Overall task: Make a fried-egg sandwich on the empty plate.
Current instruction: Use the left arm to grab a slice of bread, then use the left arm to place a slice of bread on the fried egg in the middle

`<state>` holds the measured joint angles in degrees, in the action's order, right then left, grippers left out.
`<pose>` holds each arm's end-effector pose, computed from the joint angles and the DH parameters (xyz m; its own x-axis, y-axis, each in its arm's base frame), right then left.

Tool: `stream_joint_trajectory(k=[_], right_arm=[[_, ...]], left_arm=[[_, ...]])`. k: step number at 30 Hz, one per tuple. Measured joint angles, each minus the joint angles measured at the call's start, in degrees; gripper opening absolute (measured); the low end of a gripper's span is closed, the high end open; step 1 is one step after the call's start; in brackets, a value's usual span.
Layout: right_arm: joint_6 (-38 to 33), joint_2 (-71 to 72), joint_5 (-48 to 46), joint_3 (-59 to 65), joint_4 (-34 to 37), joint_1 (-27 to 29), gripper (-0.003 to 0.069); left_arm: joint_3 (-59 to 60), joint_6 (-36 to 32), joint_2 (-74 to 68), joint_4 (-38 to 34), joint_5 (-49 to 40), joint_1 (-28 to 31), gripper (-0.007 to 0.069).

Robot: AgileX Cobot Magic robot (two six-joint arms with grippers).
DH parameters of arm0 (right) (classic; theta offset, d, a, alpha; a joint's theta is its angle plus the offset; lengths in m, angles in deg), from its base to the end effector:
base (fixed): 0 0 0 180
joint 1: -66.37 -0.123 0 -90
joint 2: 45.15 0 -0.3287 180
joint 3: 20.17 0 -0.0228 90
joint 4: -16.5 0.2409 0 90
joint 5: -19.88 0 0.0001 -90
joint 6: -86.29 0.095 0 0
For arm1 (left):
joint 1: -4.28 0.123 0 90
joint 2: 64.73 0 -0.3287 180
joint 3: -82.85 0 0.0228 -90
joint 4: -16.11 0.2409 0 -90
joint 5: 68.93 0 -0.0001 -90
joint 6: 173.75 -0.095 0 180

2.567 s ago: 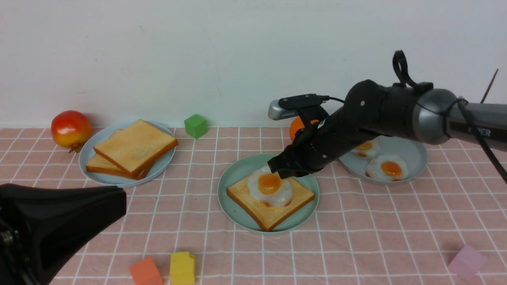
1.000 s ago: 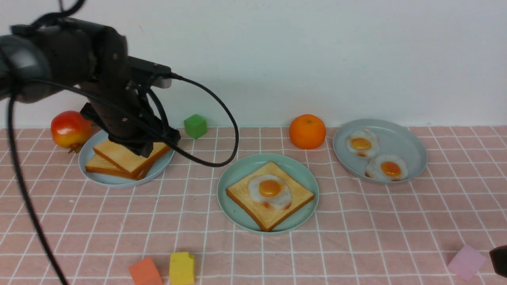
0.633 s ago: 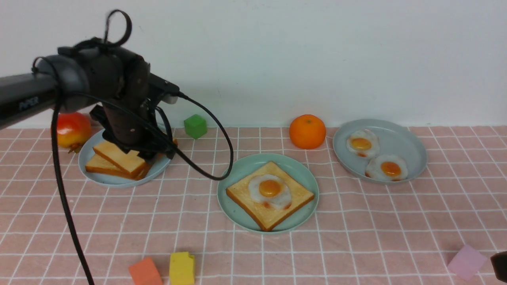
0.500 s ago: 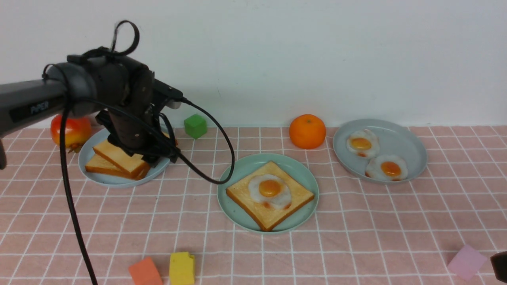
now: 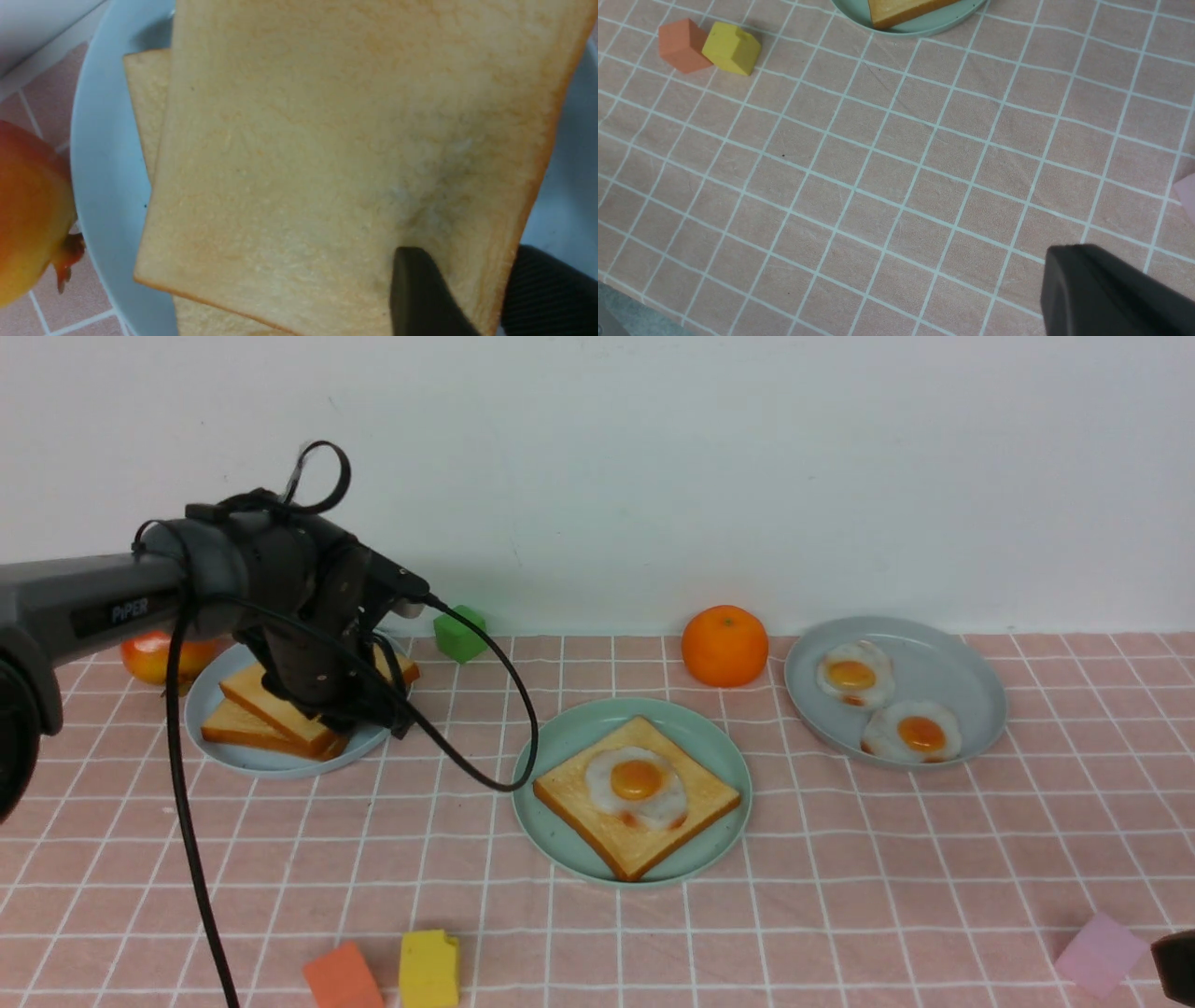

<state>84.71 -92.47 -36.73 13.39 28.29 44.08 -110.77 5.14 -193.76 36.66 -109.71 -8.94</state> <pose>0.0635 0.0436 0.3569 -0.7151 -0.2008 -0.6696 -0.4211 0.8883 0.1834 0.4667 -0.0872 0.2122 -0.8026 0.4802 -0.3540 0.3764 0.8680 0.3240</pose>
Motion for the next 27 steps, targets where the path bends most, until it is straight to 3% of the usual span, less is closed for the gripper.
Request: stream_joint_trajectory(k=[2, 5, 7, 21, 27], right_arm=[[0.0, 0.0, 0.0, 0.0, 0.0, 0.0, 0.0014], [0.0, 0.0, 0.0, 0.0, 0.0, 0.0, 0.0014], [0.0, 0.0, 0.0, 0.0, 0.2, 0.0, 0.0014], [0.0, 0.0, 0.0, 0.0, 0.7, 0.0, 0.0015], [0.0, 0.0, -1.0, 0.0, -0.1, 0.0, 0.0014]], left_arm=[[0.0, 0.0, 0.0, 0.0, 0.1, 0.0, 0.0174], [0.0, 0.0, 0.0, 0.0, 0.3, 0.0, 0.0022], [0.0, 0.0, 0.0, 0.0, 0.3, 0.0, -0.0003], [-0.1, 0.2, 9.2, -2.0, -0.2, -0.3, -0.0006], [-0.1, -0.3, 15.0, -8.8, -4.0, -5.9, -0.0006]])
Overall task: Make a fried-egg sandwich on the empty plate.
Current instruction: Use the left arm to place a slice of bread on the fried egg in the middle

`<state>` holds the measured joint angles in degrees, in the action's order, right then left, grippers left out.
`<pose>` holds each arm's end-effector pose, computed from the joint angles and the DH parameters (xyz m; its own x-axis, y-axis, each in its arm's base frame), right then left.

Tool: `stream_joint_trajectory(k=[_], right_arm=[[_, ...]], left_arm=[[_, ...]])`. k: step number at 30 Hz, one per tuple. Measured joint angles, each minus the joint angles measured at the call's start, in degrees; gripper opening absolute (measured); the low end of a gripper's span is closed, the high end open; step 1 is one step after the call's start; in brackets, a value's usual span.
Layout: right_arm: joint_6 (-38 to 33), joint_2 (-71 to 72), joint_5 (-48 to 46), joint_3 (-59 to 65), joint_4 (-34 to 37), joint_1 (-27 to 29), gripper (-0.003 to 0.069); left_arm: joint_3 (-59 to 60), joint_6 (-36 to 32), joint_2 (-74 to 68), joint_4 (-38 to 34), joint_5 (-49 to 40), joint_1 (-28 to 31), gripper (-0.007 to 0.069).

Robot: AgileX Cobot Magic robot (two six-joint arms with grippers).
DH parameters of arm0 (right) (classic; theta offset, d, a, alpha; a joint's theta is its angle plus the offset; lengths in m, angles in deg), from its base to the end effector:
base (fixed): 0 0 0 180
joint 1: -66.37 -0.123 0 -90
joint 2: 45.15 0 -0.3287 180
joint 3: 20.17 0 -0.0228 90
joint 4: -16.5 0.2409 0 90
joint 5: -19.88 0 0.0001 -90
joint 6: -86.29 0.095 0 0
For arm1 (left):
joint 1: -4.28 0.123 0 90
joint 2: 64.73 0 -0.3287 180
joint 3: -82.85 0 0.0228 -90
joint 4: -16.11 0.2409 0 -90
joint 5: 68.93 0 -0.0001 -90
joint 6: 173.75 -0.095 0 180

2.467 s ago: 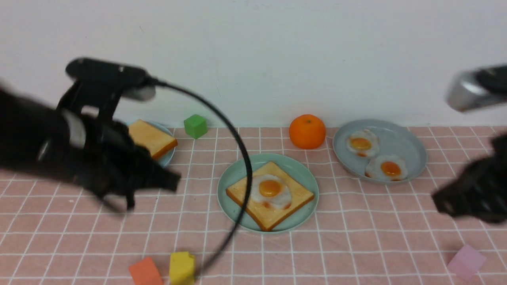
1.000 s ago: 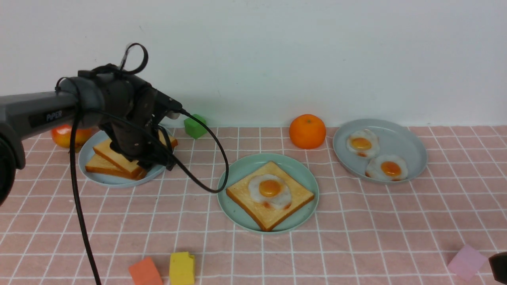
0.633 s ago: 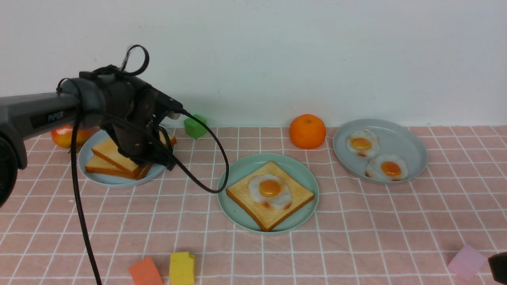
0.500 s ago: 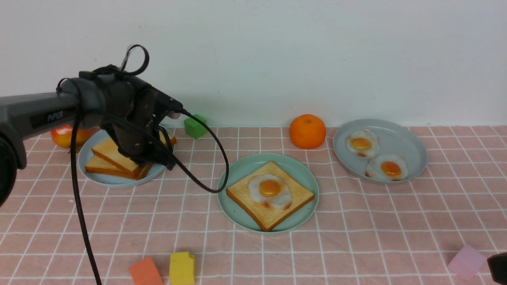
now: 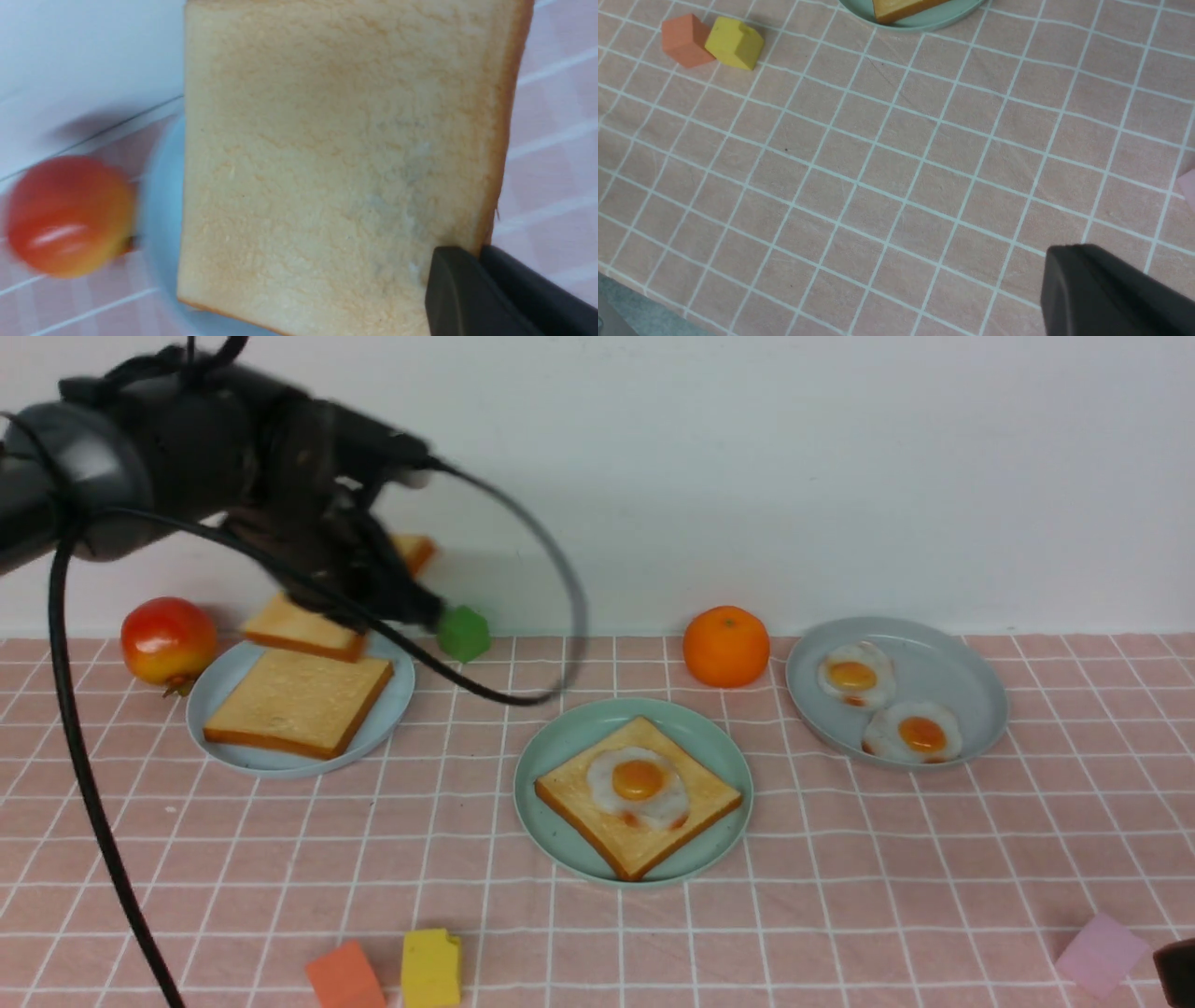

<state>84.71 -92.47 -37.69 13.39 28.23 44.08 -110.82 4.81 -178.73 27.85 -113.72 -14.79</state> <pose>0.0624 0.0432 0.3558 -0.7241 -0.2082 -0.6575 -0.4213 0.8883 0.1827 0.4102 -0.1274 0.3259 -0.7165 0.4265 -0.5520 0.3725 0.9030 0.2141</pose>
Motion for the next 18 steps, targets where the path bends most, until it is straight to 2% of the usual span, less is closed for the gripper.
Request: stream_joint_trajectory(k=[2, 3, 5, 9, 13, 18], right_arm=[[0.0, 0.0, -0.9, 0.0, -0.5, 0.0, 0.0006], [0.0, 0.0, -0.9, 0.0, -0.5, 0.0, 0.0006], [0.0, 0.0, -1.2, 0.0, -0.7, 0.0, 0.0004], [0.0, 0.0, -1.4, 0.0, -1.2, 0.0, 0.0004], [0.0, 0.0, -1.5, 0.0, -1.3, 0.0, 0.0004], [0.0, 0.0, -1.5, 0.0, -1.3, 0.0, 0.0004]], left_arm=[[0.1, -2.0, 0.4, -2.9, -1.9, -6.6, -0.0006], [0.3, -2.0, 0.3, -3.1, -1.9, -7.1, -0.0006], [1.3, -2.9, -1.0, -4.5, -2.3, -14.7, -0.0006], [1.7, -2.7, -4.3, -3.8, -1.7, -21.4, -0.0006], [1.7, -2.0, -7.0, -0.2, 1.4, -23.8, -0.0006], [1.7, 0.0, -8.8, 2.5, 3.0, -23.8, -0.0006]])
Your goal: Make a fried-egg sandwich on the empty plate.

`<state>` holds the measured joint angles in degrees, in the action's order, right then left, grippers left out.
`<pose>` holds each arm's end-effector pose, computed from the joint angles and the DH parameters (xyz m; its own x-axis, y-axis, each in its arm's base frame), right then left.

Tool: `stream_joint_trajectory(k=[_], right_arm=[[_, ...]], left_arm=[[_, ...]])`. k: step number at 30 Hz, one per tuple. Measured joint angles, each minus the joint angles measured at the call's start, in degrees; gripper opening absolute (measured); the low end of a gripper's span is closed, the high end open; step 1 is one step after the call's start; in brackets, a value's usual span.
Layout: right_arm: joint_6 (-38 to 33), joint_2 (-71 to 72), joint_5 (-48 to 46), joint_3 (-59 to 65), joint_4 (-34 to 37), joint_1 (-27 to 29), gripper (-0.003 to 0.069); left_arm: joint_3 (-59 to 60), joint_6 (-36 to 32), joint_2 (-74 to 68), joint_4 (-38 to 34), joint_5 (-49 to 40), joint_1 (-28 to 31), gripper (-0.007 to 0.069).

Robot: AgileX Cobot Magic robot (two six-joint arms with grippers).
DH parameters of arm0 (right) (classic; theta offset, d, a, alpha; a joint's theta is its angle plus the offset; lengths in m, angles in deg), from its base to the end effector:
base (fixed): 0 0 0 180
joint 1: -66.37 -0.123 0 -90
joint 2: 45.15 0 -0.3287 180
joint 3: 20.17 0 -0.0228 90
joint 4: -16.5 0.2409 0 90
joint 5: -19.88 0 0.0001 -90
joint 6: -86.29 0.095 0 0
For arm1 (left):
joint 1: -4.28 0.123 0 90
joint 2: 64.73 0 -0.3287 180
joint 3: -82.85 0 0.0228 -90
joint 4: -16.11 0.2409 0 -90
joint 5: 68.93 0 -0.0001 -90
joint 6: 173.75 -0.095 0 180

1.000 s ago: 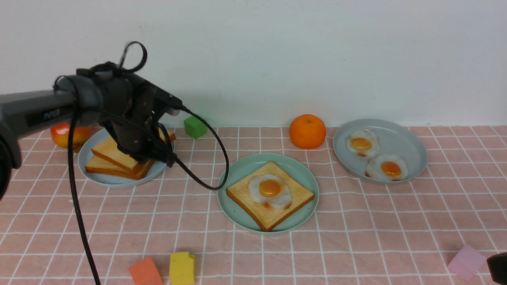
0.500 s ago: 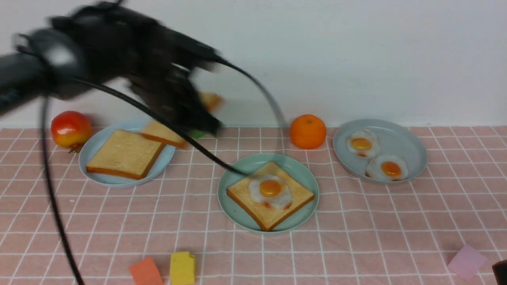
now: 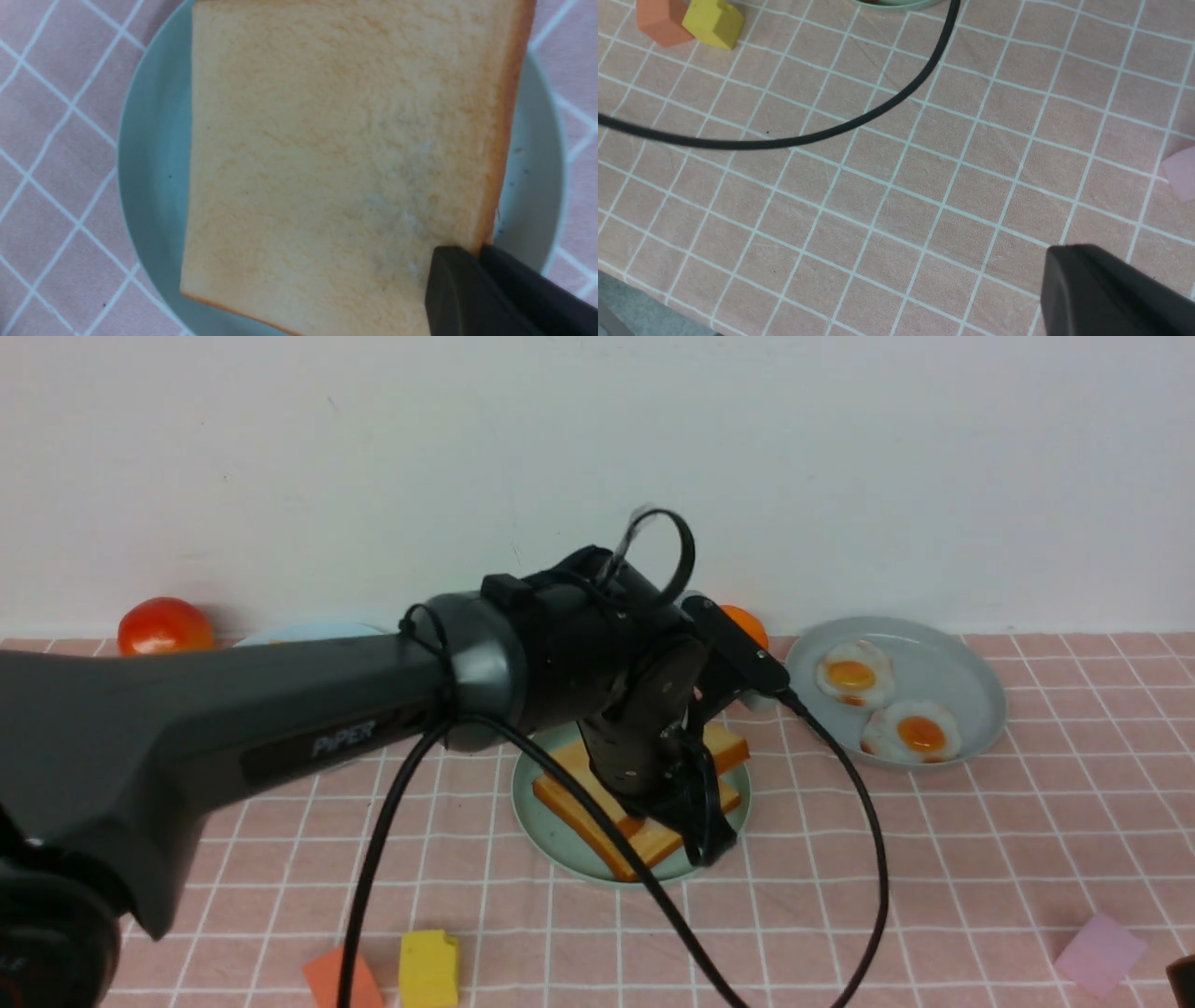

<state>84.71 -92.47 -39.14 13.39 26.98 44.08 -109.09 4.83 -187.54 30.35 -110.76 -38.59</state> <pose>0.0613 0.0411 0.3539 -0.7332 -0.2287 -0.6404 -0.4200 0.8929 0.1620 0.3445 -0.2985 0.2521 -0.5025 0.7492 -0.4314 0.7363 0.6324 0.2406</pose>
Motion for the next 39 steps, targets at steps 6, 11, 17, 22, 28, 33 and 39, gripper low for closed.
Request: stream_joint_trajectory(k=[6, 11, 17, 22, 28, 33, 39], right_arm=[[0.0, 0.0, 0.0, 0.0, 0.0, 0.0, 0.0004], [0.0, 0.0, 0.1, 0.0, -0.1, 0.0, 0.0004], [0.0, 0.0, 0.2, 0.0, 0.0, 0.0, 0.0004], [0.0, 0.0, 0.1, 0.0, 0.0, 0.0, 0.0006], [0.0, 0.0, 0.1, 0.0, -0.2, 0.0, 0.0006], [0.0, 0.0, 0.1, 0.0, -0.2, 0.0, 0.0006], [0.0, 0.0, 0.0, 0.0, -0.2, 0.0, 0.0006]], left_arm=[[0.0, 1.8, -0.5, 1.5, 0.2, 0.0, -0.0006], [0.0, 3.6, -0.5, 2.5, 0.5, 0.0, -0.0006], [-0.1, 4.6, -2.0, 2.6, 1.0, 0.0, 0.0017], [-0.1, 4.6, -2.5, 2.6, 1.1, 0.0, 0.0100], [-0.1, 4.8, -2.5, 1.7, 1.1, 0.0, 0.0295], [-1.9, 4.9, -2.5, -1.9, -0.8, 0.0, 0.0358], [-6.0, 4.9, 0.9, -6.7, -6.2, -0.1, 0.0340]])
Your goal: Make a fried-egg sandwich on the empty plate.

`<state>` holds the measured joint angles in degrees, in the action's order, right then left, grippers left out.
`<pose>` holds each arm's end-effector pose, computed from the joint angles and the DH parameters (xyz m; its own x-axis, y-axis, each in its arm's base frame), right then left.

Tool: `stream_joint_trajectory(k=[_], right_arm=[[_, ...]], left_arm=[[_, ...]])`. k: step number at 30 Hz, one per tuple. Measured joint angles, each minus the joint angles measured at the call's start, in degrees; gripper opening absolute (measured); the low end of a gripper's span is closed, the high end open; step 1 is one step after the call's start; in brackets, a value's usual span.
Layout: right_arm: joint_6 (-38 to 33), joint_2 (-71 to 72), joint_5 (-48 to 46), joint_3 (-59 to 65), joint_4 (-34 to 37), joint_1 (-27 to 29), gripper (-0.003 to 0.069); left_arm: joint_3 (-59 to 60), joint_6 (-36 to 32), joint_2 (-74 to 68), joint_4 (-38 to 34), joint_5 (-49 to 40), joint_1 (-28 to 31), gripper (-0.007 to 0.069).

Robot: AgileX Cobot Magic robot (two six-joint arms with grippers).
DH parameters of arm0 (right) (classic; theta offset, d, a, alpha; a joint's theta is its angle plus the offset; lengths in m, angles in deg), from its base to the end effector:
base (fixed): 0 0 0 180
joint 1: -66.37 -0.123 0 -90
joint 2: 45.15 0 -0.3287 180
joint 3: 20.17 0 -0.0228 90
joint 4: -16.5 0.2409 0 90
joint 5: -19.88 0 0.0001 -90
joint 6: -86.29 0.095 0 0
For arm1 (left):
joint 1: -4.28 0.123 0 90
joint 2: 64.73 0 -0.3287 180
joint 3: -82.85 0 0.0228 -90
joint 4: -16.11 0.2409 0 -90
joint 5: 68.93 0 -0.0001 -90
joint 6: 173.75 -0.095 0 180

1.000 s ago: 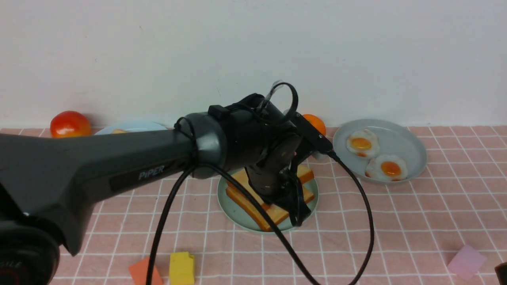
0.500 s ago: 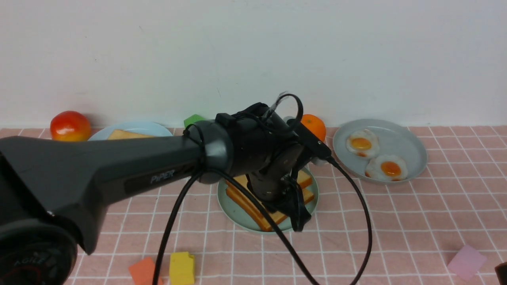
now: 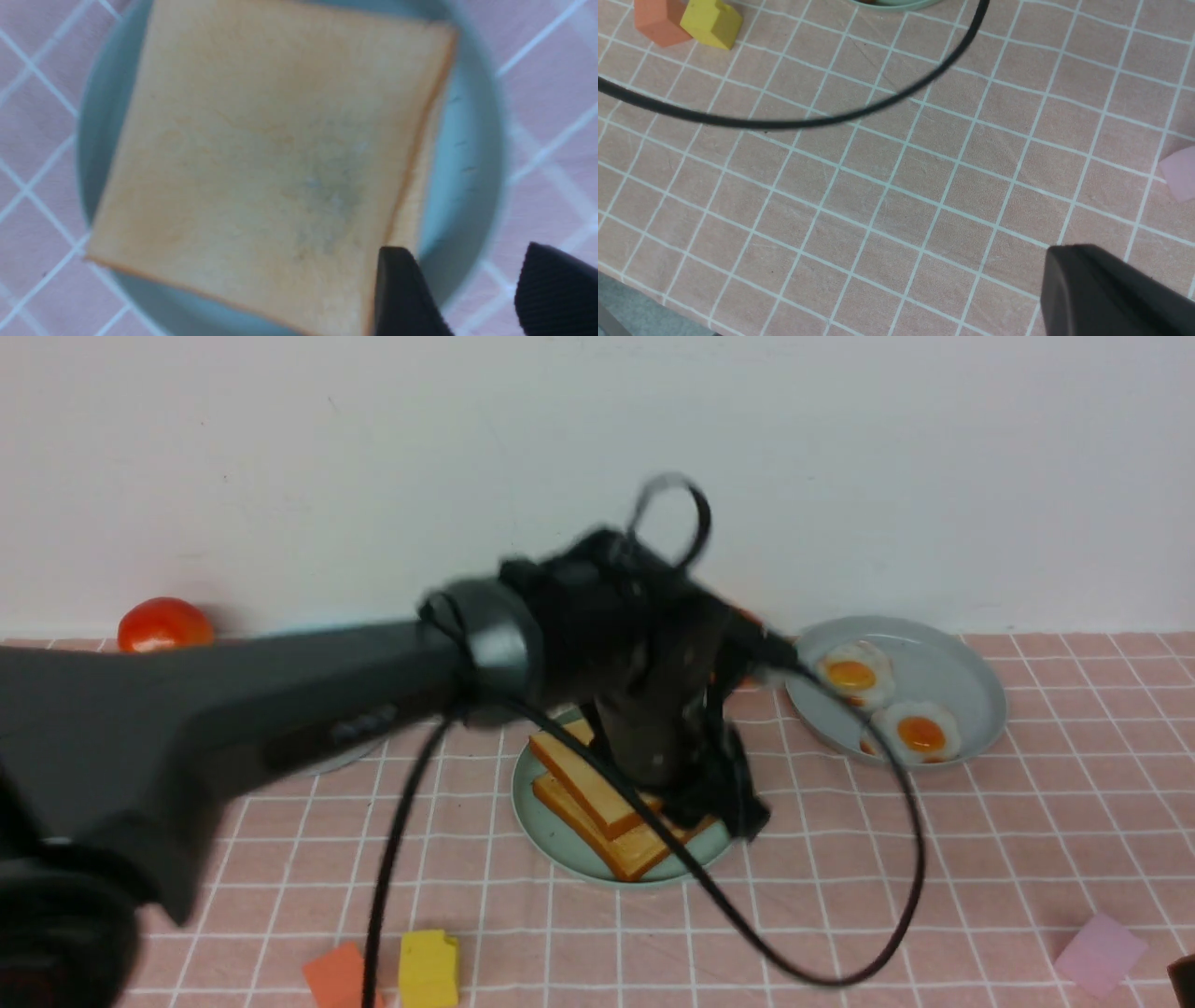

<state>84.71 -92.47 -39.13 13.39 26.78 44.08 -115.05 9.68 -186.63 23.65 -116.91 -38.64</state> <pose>0.0614 0.0409 0.3539 -0.7324 -0.2303 -0.6407 -0.4197 0.8937 0.1586 0.3414 -0.3049 0.2826 -0.6264 0.6212 -0.4709 0.6620 0.7429 0.0993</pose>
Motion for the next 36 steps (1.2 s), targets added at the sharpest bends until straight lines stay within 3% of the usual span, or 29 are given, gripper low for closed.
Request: stream_joint_trajectory(k=[3, 6, 9, 13, 17, 25, 30, 36], right_arm=[[0.0, 0.0, 0.0, 0.0, 0.0, 0.0, 0.0006], [0.0, 0.0, 0.0, 0.0, 0.0, 0.0, 0.0006], [0.0, 0.0, 0.0, 0.0, 0.0, 0.0, 0.0006], [0.0, 0.0, -0.4, 0.0, 0.0, 0.0, 0.0006], [0.0, 0.0, -0.6, 0.0, 0.0, 0.0, 0.0006], [0.0, 0.0, -0.9, 0.0, 0.3, 0.0, 0.0006], [0.2, 0.0, -3.2, 0.0, 1.1, 0.0, 0.0008], [0.2, 0.0, -4.9, 0.0, 1.1, 0.0, 0.0011]], left_arm=[[-1.7, 0.0, 6.4, -2.4, -1.8, 0.0, 0.0237], [-1.9, -0.1, 15.0, -4.1, -2.1, 0.0, 0.0071], [0.9, -0.6, 23.4, -5.2, 0.1, 0.0, -0.0013], [10.2, -0.9, 36.1, -6.8, 5.3, 0.0, -0.0013], [29.0, -0.9, 54.7, -8.9, 15.5, 0.0, -0.0013], [58.3, -0.9, 75.0, -13.4, 32.9, 0.0, -0.0013], [68.1, -0.9, 82.7, -13.9, 39.7, 0.0, -0.0013], [71.2, -1.2, 86.5, -13.4, 40.9, 0.0, -0.0013]])
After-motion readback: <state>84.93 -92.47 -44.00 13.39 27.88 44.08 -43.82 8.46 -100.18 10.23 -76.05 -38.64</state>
